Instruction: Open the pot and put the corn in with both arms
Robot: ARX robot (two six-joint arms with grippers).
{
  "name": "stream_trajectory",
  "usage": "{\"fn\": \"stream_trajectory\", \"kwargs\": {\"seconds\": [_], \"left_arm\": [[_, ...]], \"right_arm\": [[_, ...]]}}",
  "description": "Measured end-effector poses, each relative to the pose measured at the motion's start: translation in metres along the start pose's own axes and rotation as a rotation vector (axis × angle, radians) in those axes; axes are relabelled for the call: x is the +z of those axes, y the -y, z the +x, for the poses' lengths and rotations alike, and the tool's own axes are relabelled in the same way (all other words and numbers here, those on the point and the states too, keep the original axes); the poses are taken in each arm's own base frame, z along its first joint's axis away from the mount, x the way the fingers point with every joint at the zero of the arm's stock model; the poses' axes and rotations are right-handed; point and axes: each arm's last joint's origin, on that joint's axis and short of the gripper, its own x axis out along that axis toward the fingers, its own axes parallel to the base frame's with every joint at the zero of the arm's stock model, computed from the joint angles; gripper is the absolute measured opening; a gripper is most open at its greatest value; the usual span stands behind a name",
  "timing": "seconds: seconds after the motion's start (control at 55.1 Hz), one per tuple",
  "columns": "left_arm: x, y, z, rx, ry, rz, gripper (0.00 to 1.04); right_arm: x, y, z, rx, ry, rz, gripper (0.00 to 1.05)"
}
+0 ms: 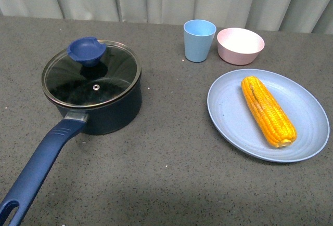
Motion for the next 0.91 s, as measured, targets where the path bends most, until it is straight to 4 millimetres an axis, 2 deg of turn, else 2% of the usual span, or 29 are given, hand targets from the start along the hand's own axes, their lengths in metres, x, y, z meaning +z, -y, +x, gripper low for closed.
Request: {"fn": "stream_trajectory", "kwargs": {"seconds": [0.907], "left_arm": [[0.0, 0.0, 0.0, 0.0, 0.0, 0.0, 0.98]], "right_arm": [[0.0, 0.0, 0.0, 0.0, 0.0, 0.0, 0.96]]}}
